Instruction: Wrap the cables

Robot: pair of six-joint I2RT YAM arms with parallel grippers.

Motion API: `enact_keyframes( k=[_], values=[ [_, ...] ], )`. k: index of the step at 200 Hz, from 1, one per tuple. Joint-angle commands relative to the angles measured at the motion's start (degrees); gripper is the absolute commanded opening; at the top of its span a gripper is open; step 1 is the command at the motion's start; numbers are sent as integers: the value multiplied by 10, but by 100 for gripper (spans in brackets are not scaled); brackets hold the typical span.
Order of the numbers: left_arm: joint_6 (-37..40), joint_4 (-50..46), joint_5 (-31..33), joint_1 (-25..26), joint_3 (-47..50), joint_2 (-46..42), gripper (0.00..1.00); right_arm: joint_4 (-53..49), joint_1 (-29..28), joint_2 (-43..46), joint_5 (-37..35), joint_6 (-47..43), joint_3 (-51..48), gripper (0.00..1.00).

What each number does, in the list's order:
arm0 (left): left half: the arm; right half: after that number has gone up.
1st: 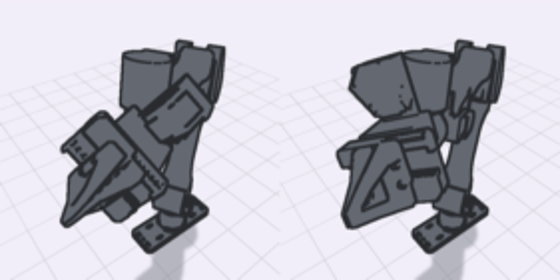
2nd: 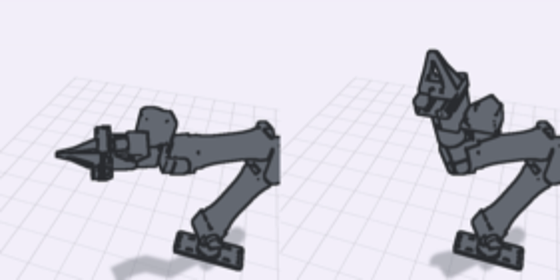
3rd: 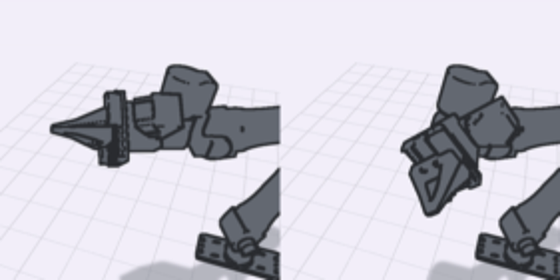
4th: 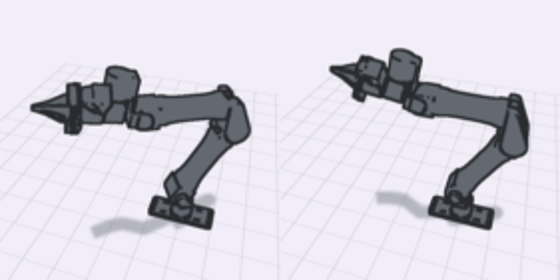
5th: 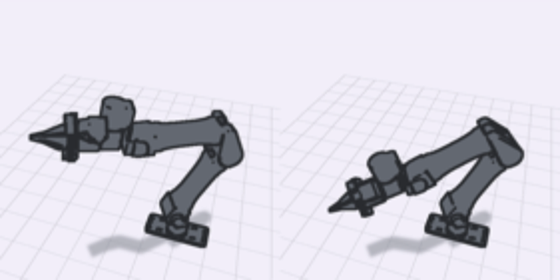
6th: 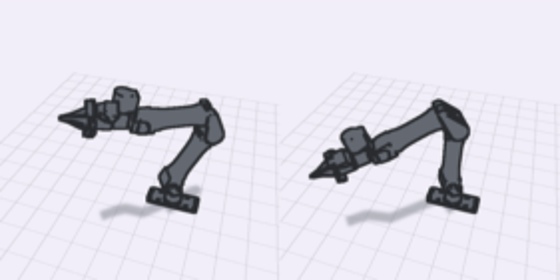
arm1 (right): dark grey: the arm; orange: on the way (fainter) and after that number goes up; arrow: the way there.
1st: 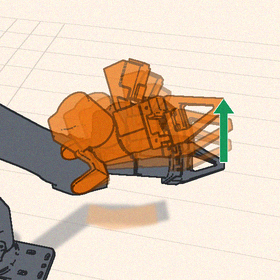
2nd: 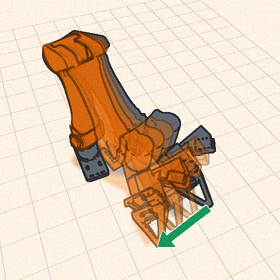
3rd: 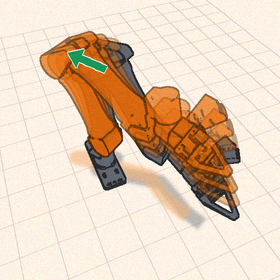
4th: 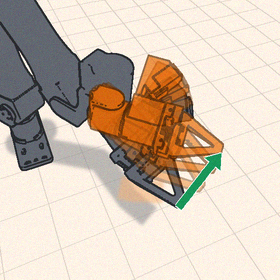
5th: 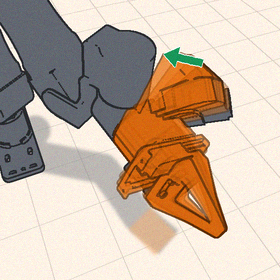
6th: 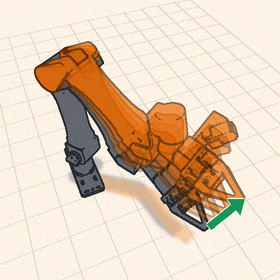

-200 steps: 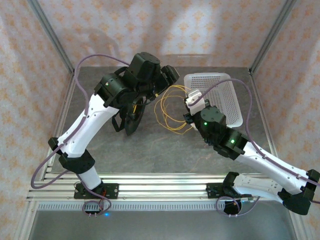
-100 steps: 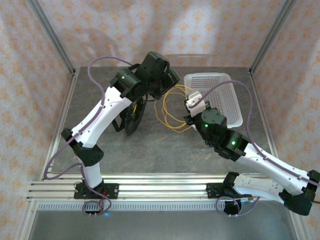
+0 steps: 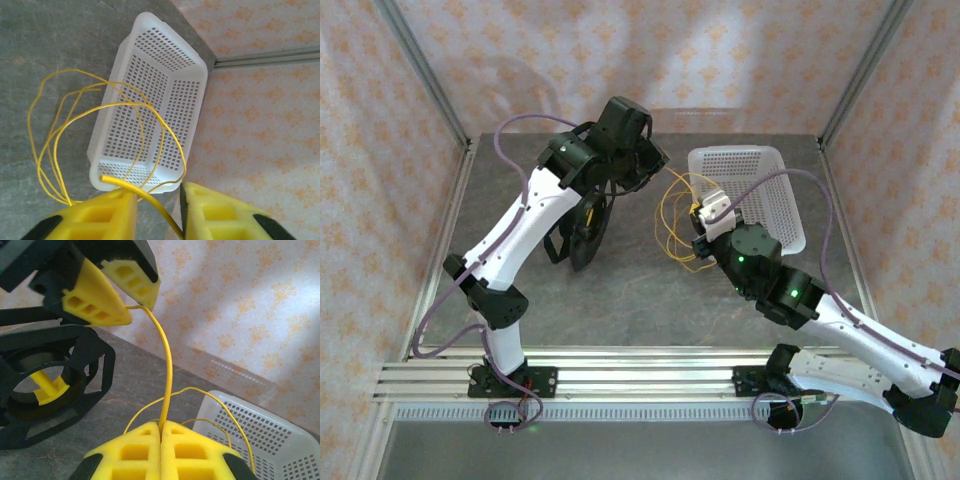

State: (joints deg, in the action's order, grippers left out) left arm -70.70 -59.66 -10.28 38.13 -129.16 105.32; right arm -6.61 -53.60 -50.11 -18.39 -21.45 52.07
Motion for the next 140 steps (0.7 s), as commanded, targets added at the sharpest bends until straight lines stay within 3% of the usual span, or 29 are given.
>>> enact_keyframes(
  k=[1, 26, 67, 88, 92, 102, 121, 126, 140],
  values=[
    [-4, 18, -4, -8, 2, 15, 14, 0, -4, 15, 18, 16, -8, 0],
    [-3, 25, -6, -13, 2, 16, 0, -5, -4, 22, 34, 23, -14, 0],
    [31, 79, -35, -29, -20, 25, 0, -23, -4, 24, 56, 36, -21, 0],
    [55, 101, -72, -43, -32, 29, 0, -24, -4, 22, 20, 43, -21, 0],
    [59, 99, -72, -44, -33, 28, 12, -24, -4, 21, 6, 46, -19, 0],
    [68, 89, -61, -45, -31, 20, 52, -24, -4, 18, -25, 54, -16, 0],
    [76, 94, -55, -44, 5, -10, 91, -28, -4, 4, -77, 70, -5, 0],
    [75, 102, -55, -43, 21, -19, 99, -29, -4, -3, -90, 72, -1, 0],
    [68, 121, -52, -40, 69, -53, 99, -37, -4, -24, -125, 84, 11, 0]
  ],
)
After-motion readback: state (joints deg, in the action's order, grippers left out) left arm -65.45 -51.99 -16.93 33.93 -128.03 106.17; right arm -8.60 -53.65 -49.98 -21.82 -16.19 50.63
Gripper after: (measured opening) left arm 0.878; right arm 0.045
